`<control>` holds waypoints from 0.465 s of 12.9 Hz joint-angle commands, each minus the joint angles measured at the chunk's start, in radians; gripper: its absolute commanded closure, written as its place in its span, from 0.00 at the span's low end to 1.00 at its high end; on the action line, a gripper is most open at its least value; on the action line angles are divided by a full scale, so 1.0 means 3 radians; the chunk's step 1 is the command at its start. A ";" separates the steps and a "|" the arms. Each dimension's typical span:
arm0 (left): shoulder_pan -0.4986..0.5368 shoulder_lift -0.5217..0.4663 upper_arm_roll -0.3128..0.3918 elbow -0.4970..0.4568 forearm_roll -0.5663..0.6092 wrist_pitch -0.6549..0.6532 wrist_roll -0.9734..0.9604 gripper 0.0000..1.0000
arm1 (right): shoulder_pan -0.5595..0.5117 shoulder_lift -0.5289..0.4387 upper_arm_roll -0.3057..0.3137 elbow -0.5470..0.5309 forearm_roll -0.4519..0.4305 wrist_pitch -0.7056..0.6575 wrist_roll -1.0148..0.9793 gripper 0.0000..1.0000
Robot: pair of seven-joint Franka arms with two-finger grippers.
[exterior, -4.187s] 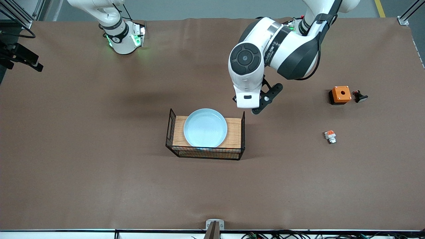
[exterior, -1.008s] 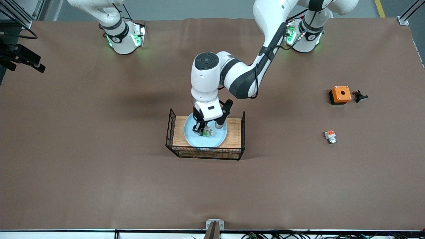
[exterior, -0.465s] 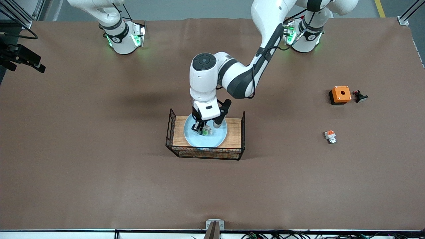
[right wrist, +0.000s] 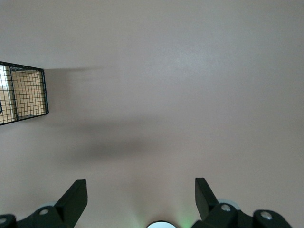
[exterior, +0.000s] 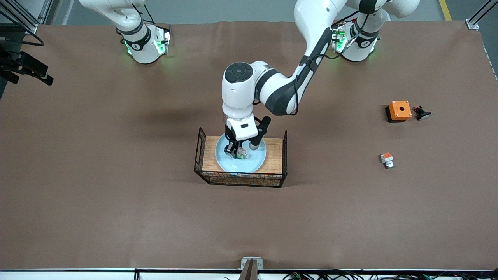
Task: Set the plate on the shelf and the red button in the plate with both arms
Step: 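Lower the switch onto the plate and open the left gripper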
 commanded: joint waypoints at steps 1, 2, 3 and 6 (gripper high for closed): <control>-0.0026 -0.0047 0.0033 -0.0022 0.0088 0.0035 -0.0005 0.25 | -0.0013 -0.0051 -0.0004 -0.0045 0.0034 0.0029 -0.0040 0.00; -0.0016 -0.0067 0.0033 -0.0011 0.0088 0.0005 0.0026 0.01 | -0.0013 -0.0051 -0.0004 -0.0045 0.0034 0.0029 -0.0040 0.00; -0.0006 -0.0113 0.0033 -0.0006 0.0078 -0.0056 0.0092 0.00 | -0.0013 -0.0051 -0.0009 -0.0045 0.0034 0.0029 -0.0040 0.00; 0.0009 -0.0312 0.0033 0.0009 0.0027 -0.0434 0.0260 0.00 | -0.0013 -0.0051 -0.0004 -0.0045 0.0034 0.0029 -0.0040 0.00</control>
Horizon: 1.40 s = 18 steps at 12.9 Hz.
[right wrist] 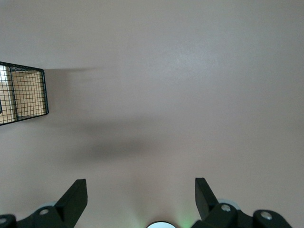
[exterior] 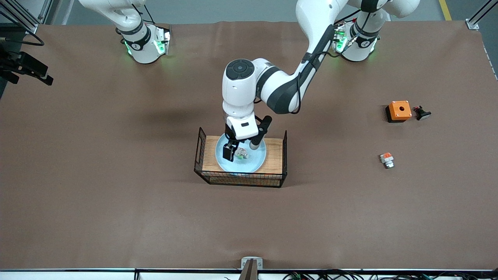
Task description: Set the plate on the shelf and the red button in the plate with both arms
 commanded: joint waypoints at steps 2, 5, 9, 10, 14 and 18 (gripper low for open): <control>0.0029 -0.0393 0.0021 -0.0027 0.0026 -0.0572 0.0230 0.00 | -0.0013 -0.0051 -0.0004 -0.0044 0.0034 0.0027 -0.0037 0.00; 0.0111 -0.0695 0.0016 -0.0027 -0.0009 -0.1016 0.0496 0.00 | -0.0013 -0.0051 -0.0004 -0.0044 0.0034 0.0027 -0.0037 0.00; 0.0417 -0.1068 0.0026 -0.0027 -0.0214 -0.1594 0.1083 0.00 | -0.0013 -0.0051 -0.0009 -0.0044 0.0013 0.0047 -0.0042 0.00; 0.0509 -0.1171 0.0021 -0.0027 -0.0224 -0.1677 0.1206 0.00 | -0.0013 -0.0056 -0.0009 -0.0044 0.0003 0.0063 -0.0042 0.00; 0.0867 -0.1498 0.0026 -0.0037 -0.0281 -0.2361 0.2228 0.00 | 0.0002 -0.0056 0.0001 -0.0039 -0.0150 0.0119 -0.0037 0.00; 0.1363 -0.1657 0.0026 -0.0043 -0.0311 -0.2771 0.3194 0.00 | -0.0003 -0.0056 0.0001 -0.0044 -0.0150 0.0104 -0.0037 0.00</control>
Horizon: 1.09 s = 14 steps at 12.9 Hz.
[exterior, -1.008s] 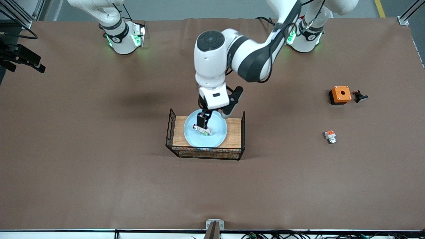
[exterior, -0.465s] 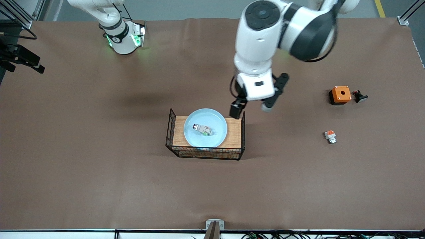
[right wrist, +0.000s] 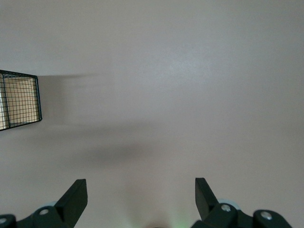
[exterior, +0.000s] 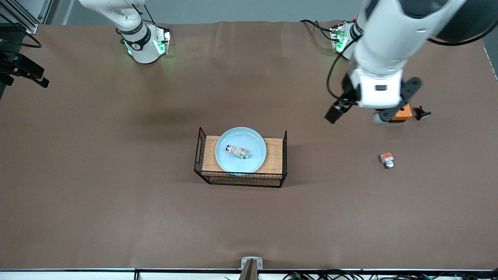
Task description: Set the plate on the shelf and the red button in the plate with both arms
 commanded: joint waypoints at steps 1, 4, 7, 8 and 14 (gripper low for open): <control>0.0330 -0.0104 -0.0001 -0.0083 -0.0089 -0.0222 0.0709 0.00 | -0.0003 -0.0056 0.0006 -0.0041 -0.0057 0.0012 -0.0030 0.00; 0.0841 -0.0145 -0.0001 -0.0083 -0.0186 -0.0397 0.1589 0.00 | -0.0003 -0.0056 0.0006 -0.0041 -0.0057 0.0012 -0.0030 0.00; 0.1210 -0.0191 -0.0001 -0.0088 -0.0273 -0.0545 0.2311 0.00 | -0.0003 -0.0056 0.0006 -0.0041 -0.0057 0.0017 -0.0030 0.00; 0.1272 -0.0216 -0.0001 -0.0093 -0.0288 -0.0596 0.2475 0.00 | -0.0003 -0.0056 0.0006 -0.0041 -0.0052 0.0012 -0.0030 0.00; 0.1303 -0.0609 -0.0021 -0.0342 -0.0263 -0.0704 0.2731 0.00 | 0.0013 -0.0051 0.0011 -0.0046 -0.0016 0.0058 -0.0015 0.00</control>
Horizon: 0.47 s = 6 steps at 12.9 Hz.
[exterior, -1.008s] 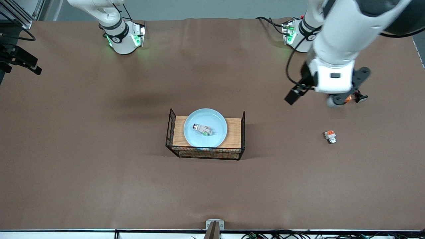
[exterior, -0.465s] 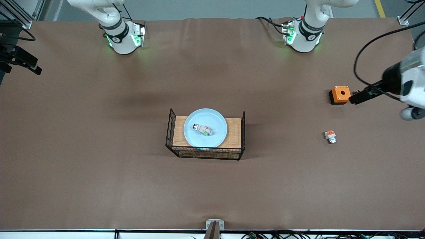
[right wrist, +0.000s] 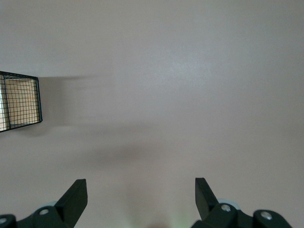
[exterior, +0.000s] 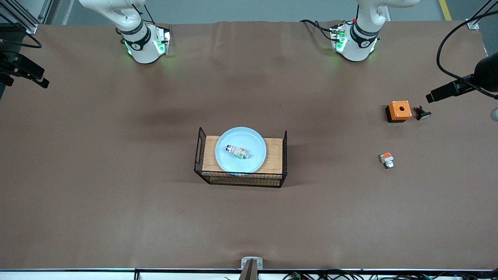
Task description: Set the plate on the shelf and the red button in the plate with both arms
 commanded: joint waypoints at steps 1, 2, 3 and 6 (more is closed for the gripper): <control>0.0089 -0.0382 -0.0044 -0.0440 -0.0008 0.0135 0.0226 0.00 | 0.0010 -0.0051 0.0002 -0.0043 -0.0014 0.0029 -0.0014 0.00; 0.0231 -0.0505 -0.0171 -0.0573 -0.0003 0.0227 0.0288 0.00 | 0.0010 -0.0051 0.0002 -0.0043 -0.0014 0.0029 -0.0014 0.00; 0.0491 -0.0628 -0.0395 -0.0711 -0.0003 0.0314 0.0375 0.00 | 0.0005 -0.0051 0.0007 -0.0043 -0.0014 0.0029 -0.0014 0.00; 0.0636 -0.0960 -0.0597 -0.1197 0.0038 0.0565 0.0411 0.00 | 0.0010 -0.0051 0.0007 -0.0043 -0.0014 0.0024 -0.0014 0.00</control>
